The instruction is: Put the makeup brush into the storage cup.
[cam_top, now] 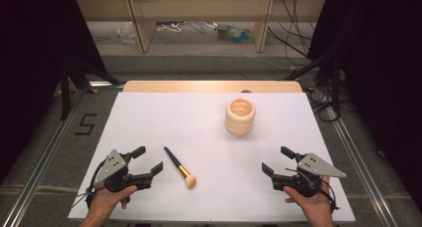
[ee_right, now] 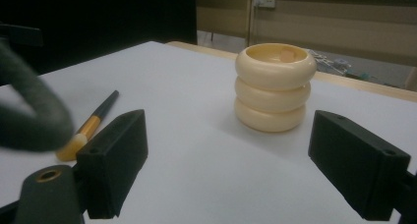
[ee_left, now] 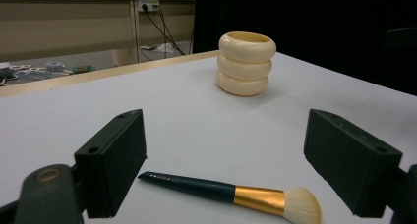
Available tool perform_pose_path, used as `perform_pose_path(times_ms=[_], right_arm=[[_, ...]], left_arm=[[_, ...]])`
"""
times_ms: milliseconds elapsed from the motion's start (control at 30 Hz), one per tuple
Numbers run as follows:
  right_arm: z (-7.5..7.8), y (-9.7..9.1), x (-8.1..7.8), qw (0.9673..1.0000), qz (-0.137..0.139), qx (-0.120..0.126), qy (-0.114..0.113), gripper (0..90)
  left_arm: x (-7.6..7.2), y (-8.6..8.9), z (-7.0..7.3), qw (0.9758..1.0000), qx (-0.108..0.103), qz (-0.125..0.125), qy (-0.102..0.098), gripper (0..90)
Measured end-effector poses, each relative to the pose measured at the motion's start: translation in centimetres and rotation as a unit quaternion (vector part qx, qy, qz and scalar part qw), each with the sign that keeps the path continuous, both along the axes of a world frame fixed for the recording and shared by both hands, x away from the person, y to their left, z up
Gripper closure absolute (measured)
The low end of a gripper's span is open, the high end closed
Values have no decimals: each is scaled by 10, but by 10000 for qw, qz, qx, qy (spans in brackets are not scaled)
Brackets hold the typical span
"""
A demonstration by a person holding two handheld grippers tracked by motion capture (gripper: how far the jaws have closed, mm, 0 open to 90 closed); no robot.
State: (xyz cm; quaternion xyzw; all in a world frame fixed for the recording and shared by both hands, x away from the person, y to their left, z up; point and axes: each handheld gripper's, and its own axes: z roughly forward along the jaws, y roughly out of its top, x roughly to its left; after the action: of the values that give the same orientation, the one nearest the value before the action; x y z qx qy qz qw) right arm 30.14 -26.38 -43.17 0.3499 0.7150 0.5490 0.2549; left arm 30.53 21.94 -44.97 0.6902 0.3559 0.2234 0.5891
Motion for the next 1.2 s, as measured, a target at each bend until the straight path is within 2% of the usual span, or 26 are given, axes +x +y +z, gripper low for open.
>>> perform_pose_path(times_ms=[233, 500, 600, 667, 767, 800, 833, 867, 900, 933, 967, 1067, 1100, 1167, 1200], right_arm=[[0, 0, 0, 10000, 2, -15, 13, 164], [0, -1, 1, 10000, 42, 21, 23, 170], [-1, 0, 1, 10000, 27, 39, 1, 171], [-1, 0, 2, 10000, 14, 33, 36, 173], [-2, 1, 3, 10000, 9, 84, -14, 175], [-2, 0, 3, 10000, 9, 68, -4, 176], [-2, 0, 4, 10000, 11, 89, -23, 176], [-2, 0, 4, 10000, 11, 89, -23, 176], [-1, -1, 3, 10000, 9, 21, 44, 177], [-1, -1, 3, 10000, 5, 48, 20, 177], [-1, -1, 3, 10000, 5, 51, 21, 177], [-2, -1, 3, 10000, -3, 4, 60, 178], [-2, -1, 3, 10000, -3, 4, 60, 178], [-2, -1, 3, 10000, 8, 7, 55, 179], [-1, -1, 3, 10000, 16, 3, 68, 180]], left_arm=[[1, -1, 0, 10000, 22, -80, 8, 167], [3, -1, 2, 9996, 221, -192, 57, 169], [7, -2, 4, 9990, 314, -327, 48, 173], [10, -2, 6, 9971, 576, -490, 94, 203], [19, -4, 10, 9922, 999, -730, 143, 201], [19, -4, 10, 9922, 999, -730, 143, 206], [25, -4, 13, 9894, 1132, -897, 164, 209], [25, -4, 13, 9894, 1132, -897, 164, 209], [28, -4, 14, 9879, 1185, -974, 235, 209], [33, -4, 16, 9850, 1318, -1075, 287, 206], [35, -5, 16, 9837, 1359, -1133, 323, 214], [45, -10, 18, 9718, 1819, -1427, 469, 235], [45, -10, 18, 9718, 1819, -1427, 469, 233], [52, -14, 18, 9631, 2167, -1530, 454, 236], [55, -15, 18, 9615, 2198, -1579, 482, 244]])
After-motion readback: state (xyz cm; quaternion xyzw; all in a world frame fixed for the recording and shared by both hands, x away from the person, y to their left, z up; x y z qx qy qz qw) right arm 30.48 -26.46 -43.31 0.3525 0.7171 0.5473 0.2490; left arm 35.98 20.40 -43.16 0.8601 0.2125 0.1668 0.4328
